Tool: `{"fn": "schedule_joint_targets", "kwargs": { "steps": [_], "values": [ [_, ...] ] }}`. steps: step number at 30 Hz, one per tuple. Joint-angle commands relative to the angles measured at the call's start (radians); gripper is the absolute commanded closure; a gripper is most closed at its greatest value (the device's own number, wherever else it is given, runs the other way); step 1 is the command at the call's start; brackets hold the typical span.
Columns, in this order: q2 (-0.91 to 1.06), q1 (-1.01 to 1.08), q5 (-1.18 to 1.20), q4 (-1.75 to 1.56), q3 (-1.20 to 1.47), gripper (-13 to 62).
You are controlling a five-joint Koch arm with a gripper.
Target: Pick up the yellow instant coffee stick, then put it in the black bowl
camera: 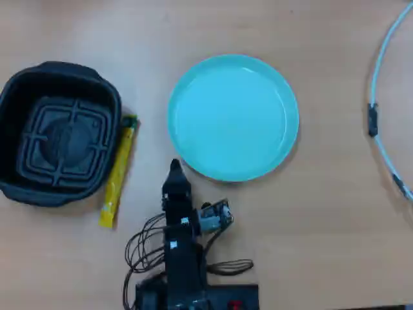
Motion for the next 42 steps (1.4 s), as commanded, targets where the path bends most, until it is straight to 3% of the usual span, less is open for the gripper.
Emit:
{"fn": "schedule_joint_targets", "kwargs": {
  "steps": [1, 25, 42],
  "values": [
    [0.100, -0.129, -0.098, -0.057, 0.080, -7.1],
    [0.100, -0.133, -0.103, -0.003, 0.034, -7.1],
    [0.091, -0.204, -0.307, 0.784, -0.612, -7.2]
  ]
}}
